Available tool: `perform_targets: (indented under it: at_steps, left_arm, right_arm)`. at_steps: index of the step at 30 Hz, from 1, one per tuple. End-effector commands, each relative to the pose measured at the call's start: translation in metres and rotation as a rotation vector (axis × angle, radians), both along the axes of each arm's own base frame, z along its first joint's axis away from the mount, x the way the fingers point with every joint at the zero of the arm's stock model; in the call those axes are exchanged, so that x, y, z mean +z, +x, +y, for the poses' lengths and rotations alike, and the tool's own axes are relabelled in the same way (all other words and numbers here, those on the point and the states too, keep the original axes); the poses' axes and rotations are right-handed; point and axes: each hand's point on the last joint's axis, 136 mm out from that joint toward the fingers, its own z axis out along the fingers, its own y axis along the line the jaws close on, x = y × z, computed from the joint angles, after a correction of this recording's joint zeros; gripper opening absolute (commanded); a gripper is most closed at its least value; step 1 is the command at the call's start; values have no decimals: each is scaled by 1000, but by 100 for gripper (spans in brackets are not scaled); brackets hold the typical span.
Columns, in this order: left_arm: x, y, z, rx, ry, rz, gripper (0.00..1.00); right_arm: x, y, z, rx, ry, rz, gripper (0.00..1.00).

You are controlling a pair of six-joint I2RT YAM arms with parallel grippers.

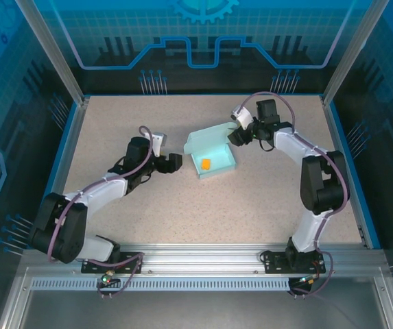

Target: Fold the paper box

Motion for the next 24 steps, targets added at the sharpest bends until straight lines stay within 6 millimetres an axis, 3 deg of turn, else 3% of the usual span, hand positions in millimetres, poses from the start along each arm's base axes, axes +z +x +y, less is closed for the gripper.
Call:
perform_targets:
  at_steps: [1,12,24]
  left_arm:
    - [14,10,-10,-47,7,-58,86]
    - [10,21,-14,-64,49,-61,82]
    - [0,40,-28,-117,94,-81,76]
  right_arm:
    - [-4,1,2,64,-3,17,57]
    - [-3,-1,9,103,-3,23,30]
    - [-2,-3,9,110,-15,29,24]
